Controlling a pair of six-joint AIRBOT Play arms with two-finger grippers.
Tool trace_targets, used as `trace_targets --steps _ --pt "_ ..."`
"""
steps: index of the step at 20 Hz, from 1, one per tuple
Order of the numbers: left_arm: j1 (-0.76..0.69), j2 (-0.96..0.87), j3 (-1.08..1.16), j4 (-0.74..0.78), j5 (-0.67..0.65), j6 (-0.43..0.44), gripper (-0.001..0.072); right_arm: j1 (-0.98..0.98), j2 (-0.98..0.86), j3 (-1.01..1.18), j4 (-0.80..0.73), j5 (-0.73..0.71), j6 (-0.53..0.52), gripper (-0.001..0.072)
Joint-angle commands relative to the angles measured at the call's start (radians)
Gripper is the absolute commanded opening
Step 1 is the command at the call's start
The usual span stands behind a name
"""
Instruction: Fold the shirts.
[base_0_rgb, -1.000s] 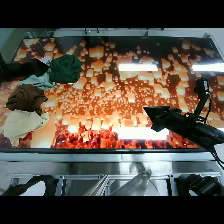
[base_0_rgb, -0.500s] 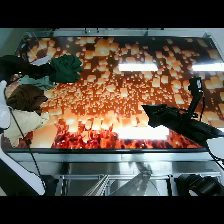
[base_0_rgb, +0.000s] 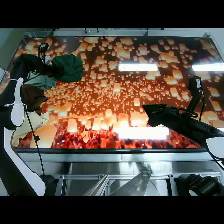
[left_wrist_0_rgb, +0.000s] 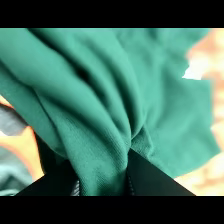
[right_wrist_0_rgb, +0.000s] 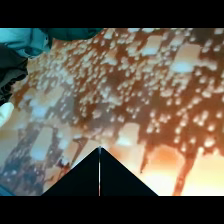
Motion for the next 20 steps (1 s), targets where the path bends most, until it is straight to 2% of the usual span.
trace_targets --steps 1,3,5,6,8,9,11,13,14,15,16,17,18,19,20 --pt "-0.040 0.148 -0.019 -0.102 0.068 0.002 0.0030 0.000 -0.006 0.000 0.000 -0.001 -0.001 0.0027" --pt "-0.075 0.242 -0.026 -0.272 0.173 0.003 0.0030 0.000 -0.008 0.000 0.000 0.000 0.000 0.0026" --pt "-0.137 0.324 -0.027 -0.446 0.354 0.002 0.0030 -0.005 -0.005 0.000 0.001 0.028 0.000 0.0026" --pt "-0.186 0.361 -0.027 -0.483 0.446 0.001 0.0030 -0.019 0.000 0.000 0.000 0.070 0.018 0.0026" --pt "-0.301 0.413 -0.032 -0.475 0.565 -0.029 0.0030 -0.090 0.010 0.001 -0.003 0.224 0.085 0.0026" --pt "-0.358 0.434 -0.058 -0.474 0.582 -0.053 0.0030 -0.147 0.019 0.001 -0.003 0.323 0.087 0.0026" --pt "-0.471 0.472 -0.154 -0.424 0.548 -0.070 0.0029 -0.288 0.039 0.001 -0.004 0.503 0.087 0.0026" --pt "-0.563 0.486 -0.264 -0.302 0.507 -0.099 0.0032 -0.450 0.061 0.001 -0.004 0.635 0.083 0.0027" --pt "-0.594 0.484 -0.311 -0.259 0.495 -0.114 0.0056 -0.535 0.070 0.001 -0.008 0.692 0.071 0.0037" --pt "-0.618 0.484 -0.357 -0.230 0.477 -0.114 0.0253 -0.611 0.071 0.001 -0.013 0.743 0.060 0.0166" --pt "-0.635 0.484 -0.399 -0.215 0.452 -0.114 0.0329 -0.686 0.068 0.001 -0.020 0.785 0.057 0.0456" --pt "-0.641 0.484 -0.430 -0.215 0.430 -0.114 0.0329 -0.743 0.060 0.001 -0.021 0.806 0.027 0.0545" --pt "-0.639 0.484 -0.447 -0.214 0.423 -0.113 0.0351 -0.779 0.045 0.001 -0.019 0.806 -0.004 0.0525" --pt "-0.627 0.484 -0.449 -0.214 0.432 -0.113 0.0513 -0.785 0.026 0.001 -0.013 0.779 -0.010 0.0490" --pt "-0.608 0.488 -0.446 -0.215 0.439 -0.117 0.0720 -0.781 -0.006 0.001 0.017 0.753 -0.045 0.0488"
